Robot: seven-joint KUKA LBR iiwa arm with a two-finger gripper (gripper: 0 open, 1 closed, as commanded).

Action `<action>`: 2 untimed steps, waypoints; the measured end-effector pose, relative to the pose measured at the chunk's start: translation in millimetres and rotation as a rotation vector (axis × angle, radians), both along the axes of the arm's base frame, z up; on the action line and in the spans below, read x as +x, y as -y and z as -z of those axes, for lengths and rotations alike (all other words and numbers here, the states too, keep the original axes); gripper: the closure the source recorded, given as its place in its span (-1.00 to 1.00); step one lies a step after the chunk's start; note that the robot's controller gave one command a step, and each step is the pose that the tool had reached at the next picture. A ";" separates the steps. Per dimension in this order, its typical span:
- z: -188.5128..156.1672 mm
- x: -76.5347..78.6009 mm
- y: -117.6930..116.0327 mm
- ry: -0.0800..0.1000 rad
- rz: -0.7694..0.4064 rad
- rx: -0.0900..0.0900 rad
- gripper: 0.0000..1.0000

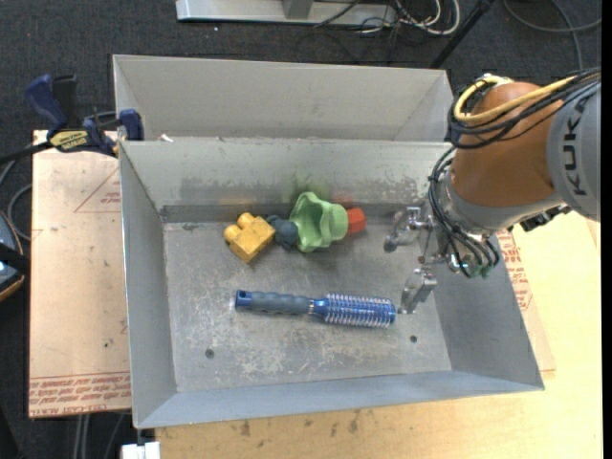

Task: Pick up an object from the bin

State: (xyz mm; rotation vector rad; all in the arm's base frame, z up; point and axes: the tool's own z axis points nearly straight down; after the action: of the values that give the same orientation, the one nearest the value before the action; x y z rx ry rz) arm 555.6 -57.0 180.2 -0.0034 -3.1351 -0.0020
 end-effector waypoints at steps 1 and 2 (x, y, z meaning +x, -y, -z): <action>106.5 -25.6 -9.8 0.014 -0.237 0.000 -1.00; 69.5 -19.8 1.2 0.012 -0.405 -0.001 -1.00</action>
Offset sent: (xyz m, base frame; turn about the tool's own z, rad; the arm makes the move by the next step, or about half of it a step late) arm -0.0291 0.0088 -0.1102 -0.2386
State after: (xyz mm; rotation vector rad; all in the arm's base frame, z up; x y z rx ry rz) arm 535.7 -58.2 110.7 0.6297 -3.0829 0.0009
